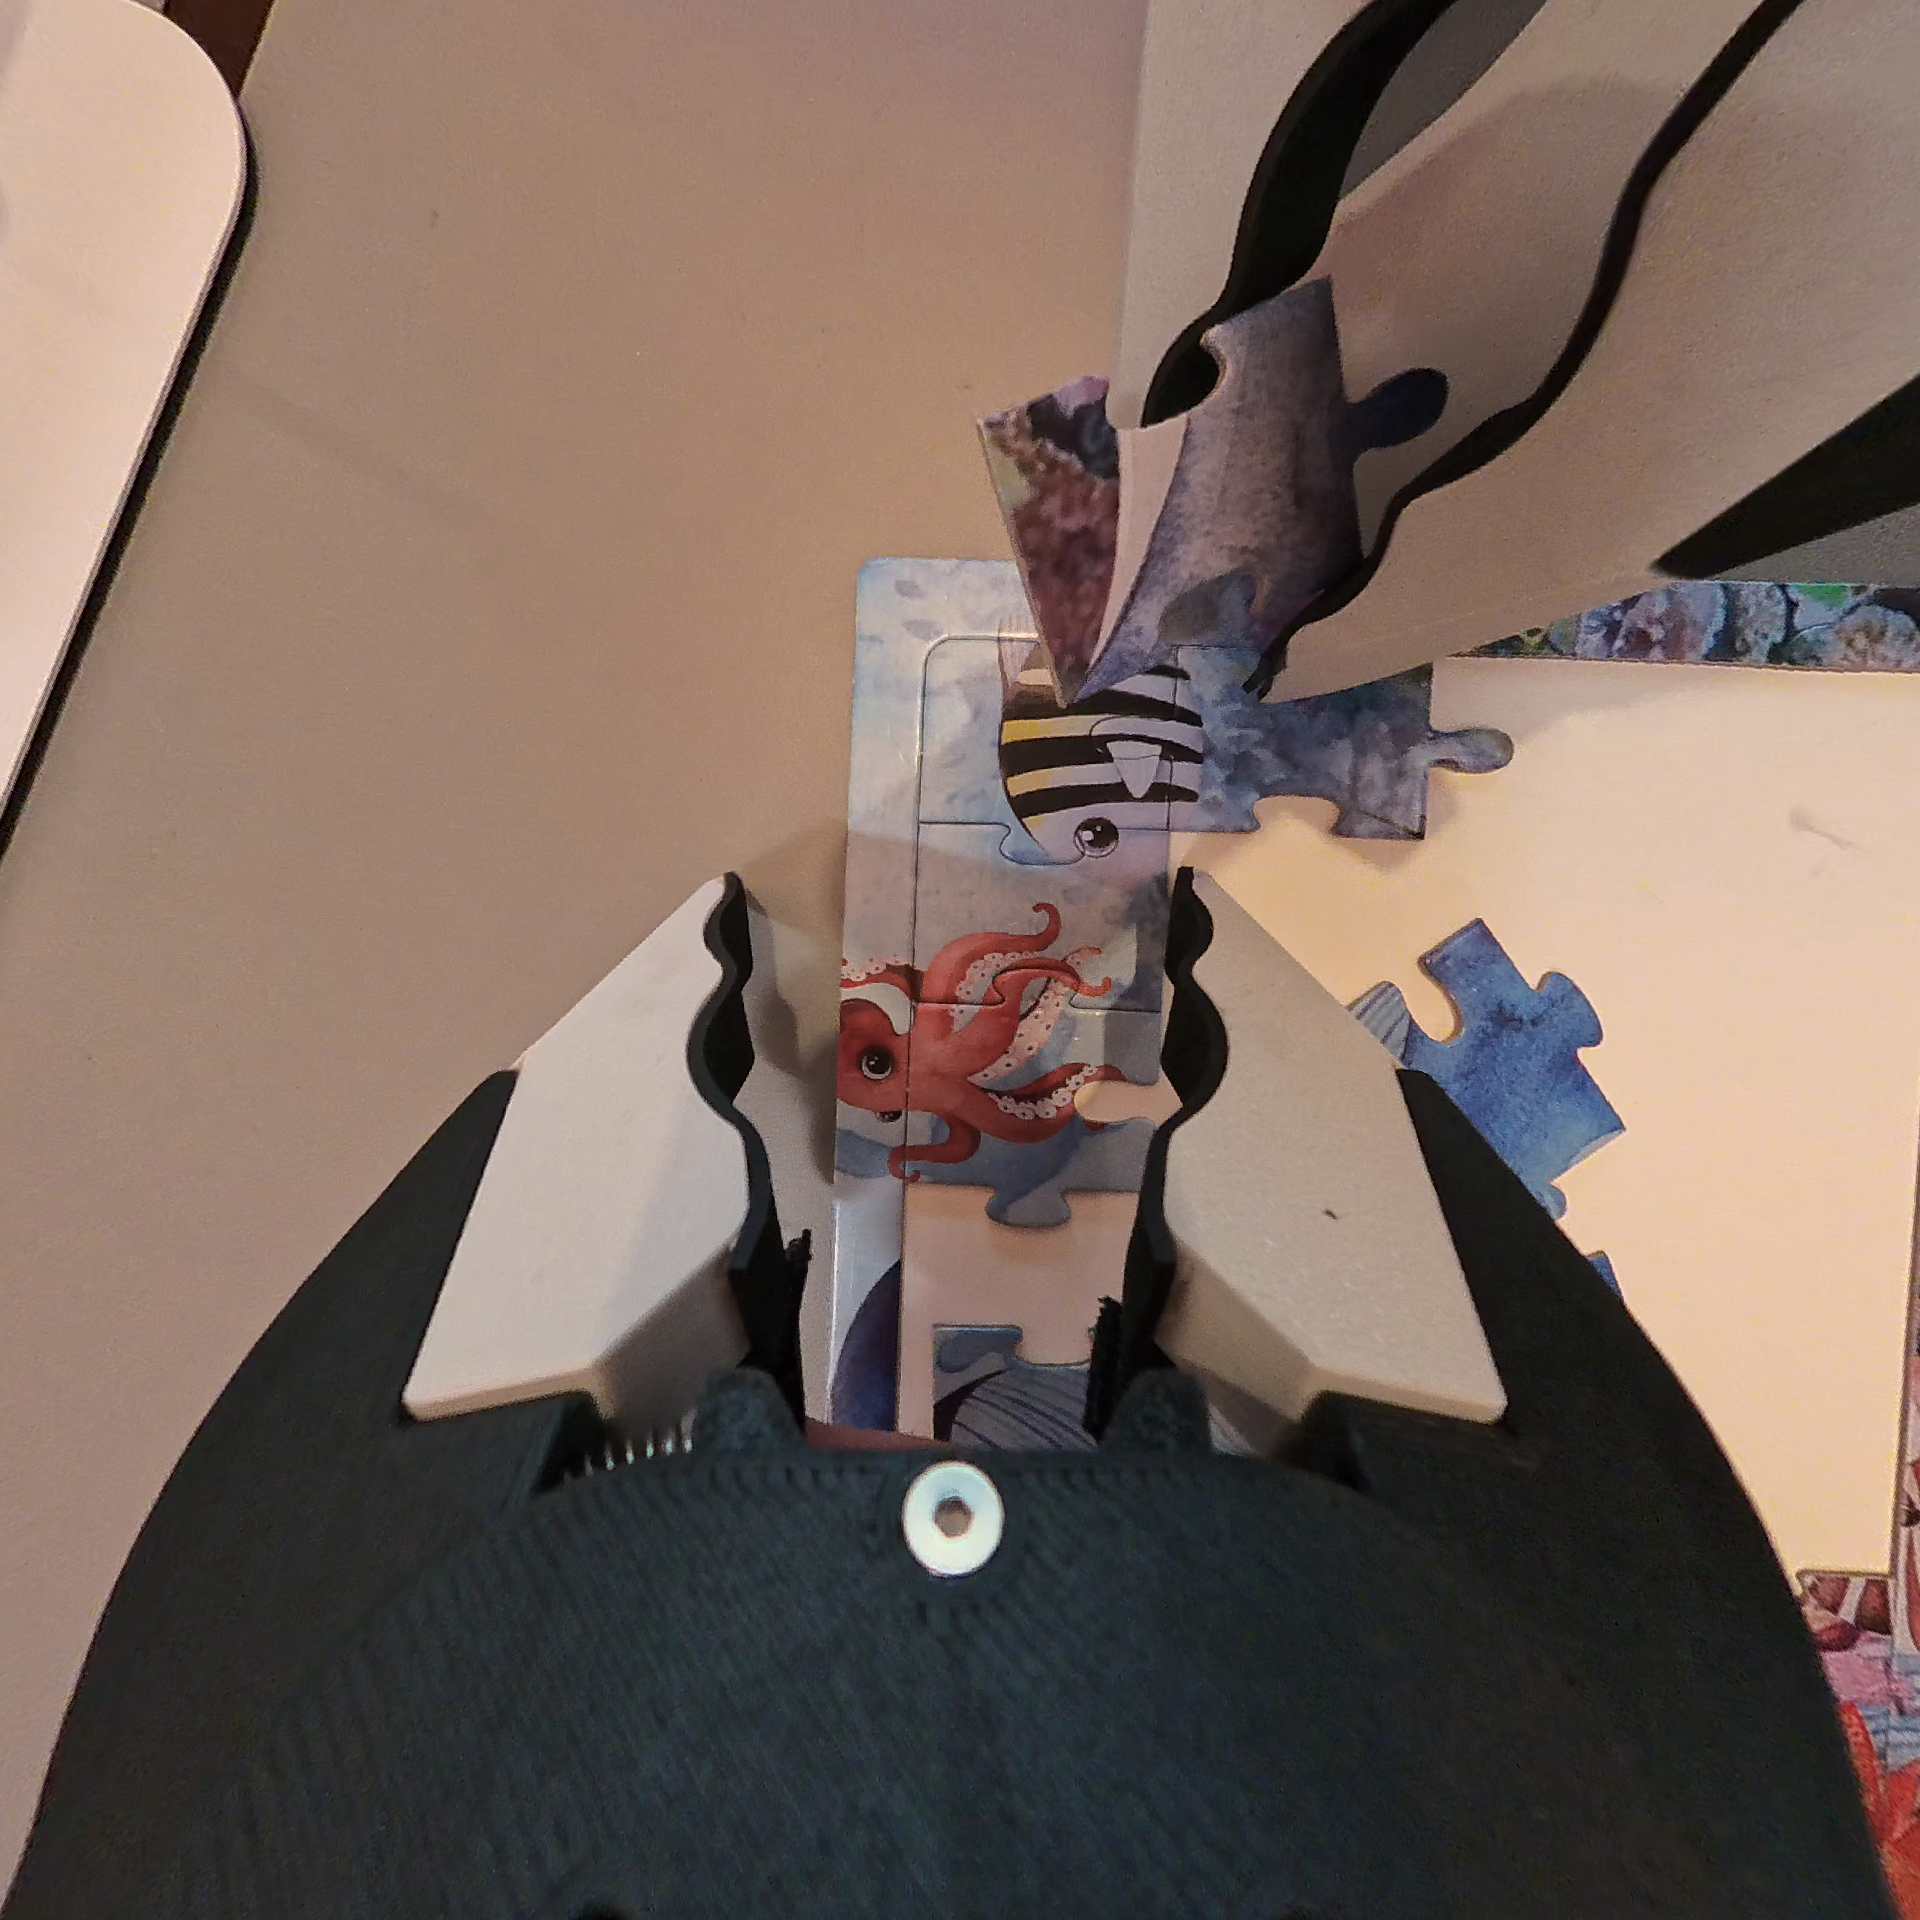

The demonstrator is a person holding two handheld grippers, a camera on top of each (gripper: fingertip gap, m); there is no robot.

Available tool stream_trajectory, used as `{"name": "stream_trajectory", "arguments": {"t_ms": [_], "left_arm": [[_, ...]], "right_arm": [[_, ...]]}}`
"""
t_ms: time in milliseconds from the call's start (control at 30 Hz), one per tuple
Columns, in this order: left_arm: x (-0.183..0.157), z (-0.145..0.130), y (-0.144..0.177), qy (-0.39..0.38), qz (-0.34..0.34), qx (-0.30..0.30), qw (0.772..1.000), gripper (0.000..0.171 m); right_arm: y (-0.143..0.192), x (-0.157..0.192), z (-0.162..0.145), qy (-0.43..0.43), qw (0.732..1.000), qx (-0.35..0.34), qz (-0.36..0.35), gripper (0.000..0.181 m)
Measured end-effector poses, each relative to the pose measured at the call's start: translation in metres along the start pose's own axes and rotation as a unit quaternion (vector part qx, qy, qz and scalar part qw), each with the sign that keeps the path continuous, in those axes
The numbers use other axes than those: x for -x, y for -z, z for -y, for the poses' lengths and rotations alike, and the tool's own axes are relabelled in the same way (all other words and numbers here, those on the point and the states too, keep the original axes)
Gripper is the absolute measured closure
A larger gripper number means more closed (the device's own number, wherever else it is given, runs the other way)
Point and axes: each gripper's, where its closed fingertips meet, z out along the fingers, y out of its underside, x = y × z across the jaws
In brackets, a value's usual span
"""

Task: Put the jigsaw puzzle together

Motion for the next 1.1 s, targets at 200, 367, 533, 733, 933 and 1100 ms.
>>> {"name": "stream_trajectory", "arguments": {"t_ms": [200,367,533,733,933,1100], "left_arm": [[0.003,-0.002,-0.001,0.016,-0.003,-0.003,1.0,0.089],[0.003,-0.002,-0.001,0.019,-0.006,-0.005,1.0,0.088],[0.004,-0.003,-0.001,0.021,-0.004,-0.006,1.0,0.086],[0.007,-0.003,-0.001,0.025,0.002,-0.005,1.0,0.081],[0.007,-0.003,0.0,0.02,0.013,0.003,1.0,0.081],[0.007,-0.004,0.001,0.023,0.025,0.009,0.999,0.08]], "right_arm": [[-0.008,0.002,-0.001,-0.008,1.0,0.005,0.012,0.149],[-0.005,0.001,0.012,-0.01,1.0,-0.026,0.007,0.148],[-0.011,-0.005,0.013,-0.017,1.0,-0.023,-0.012,0.149],[-0.011,-0.005,0.012,-0.018,1.0,-0.022,-0.012,0.148],[-0.011,-0.006,0.012,-0.019,0.999,-0.023,-0.011,0.149],[-0.011,-0.006,0.012,-0.023,0.999,-0.025,-0.01,0.149]]}}
